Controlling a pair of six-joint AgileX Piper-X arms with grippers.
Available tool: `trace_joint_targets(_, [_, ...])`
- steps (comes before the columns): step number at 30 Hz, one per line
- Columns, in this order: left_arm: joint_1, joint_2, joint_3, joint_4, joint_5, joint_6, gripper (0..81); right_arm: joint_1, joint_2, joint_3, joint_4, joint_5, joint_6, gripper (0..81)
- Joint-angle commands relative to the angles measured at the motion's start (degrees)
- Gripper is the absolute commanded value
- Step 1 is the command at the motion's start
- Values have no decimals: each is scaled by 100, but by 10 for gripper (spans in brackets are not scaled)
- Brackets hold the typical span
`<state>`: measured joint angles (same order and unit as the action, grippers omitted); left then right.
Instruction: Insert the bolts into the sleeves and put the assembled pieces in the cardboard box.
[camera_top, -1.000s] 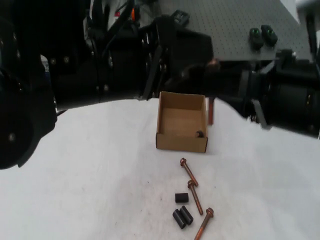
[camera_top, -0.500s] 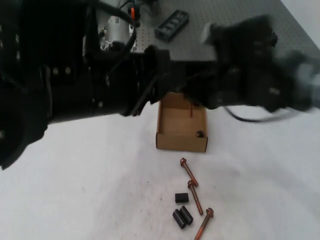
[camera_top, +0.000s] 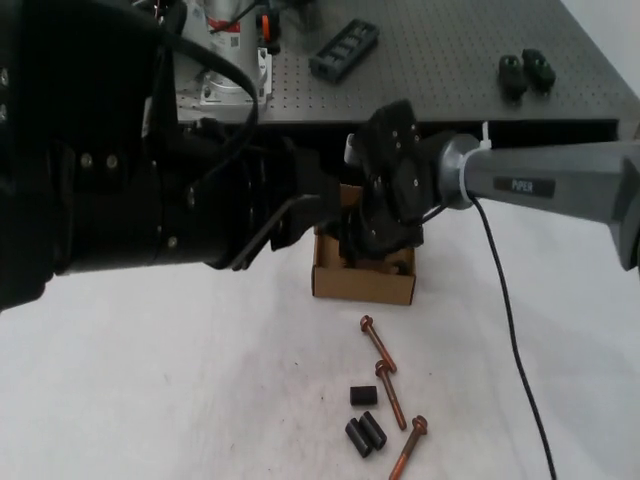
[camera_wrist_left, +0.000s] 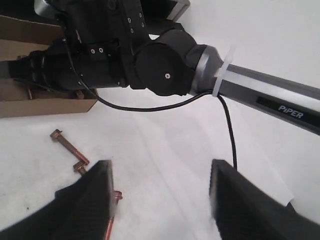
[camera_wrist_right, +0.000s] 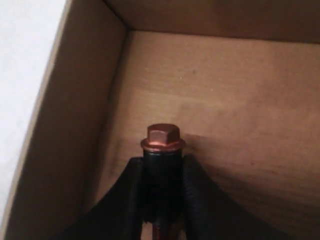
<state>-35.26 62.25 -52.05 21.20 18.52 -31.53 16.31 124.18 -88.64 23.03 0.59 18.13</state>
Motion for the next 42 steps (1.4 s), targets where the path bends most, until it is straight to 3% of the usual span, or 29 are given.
trace_joint_targets(1, [16,-63,-27,154,-209,86,419,-25,29,-155,-98,-344,262,308])
trace_joint_targets(3, [16,-63,-27,163,-257,121,419,-66,-133,-155,-206,-379,521,386])
trace_joint_targets(8, [16,-63,-27,163,-294,171,419,-186,-961,-140,-126,-380,362,301])
trace_joint_targets(15, [16,-63,-27,146,-294,170,419,86,-1996,-140,2741,-367,-1813,281])
trace_joint_targets(18, [16,-63,-27,148,-311,209,419,276,-1929,-22,3372,-176,-2158,281])
trace_joint_targets(27, [16,-63,-27,148,-466,223,419,576,-1291,557,3043,192,-2170,281])
trace_joint_targets(42, [16,-63,-27,227,-466,223,419,574,-443,556,2423,409,-2026,279])
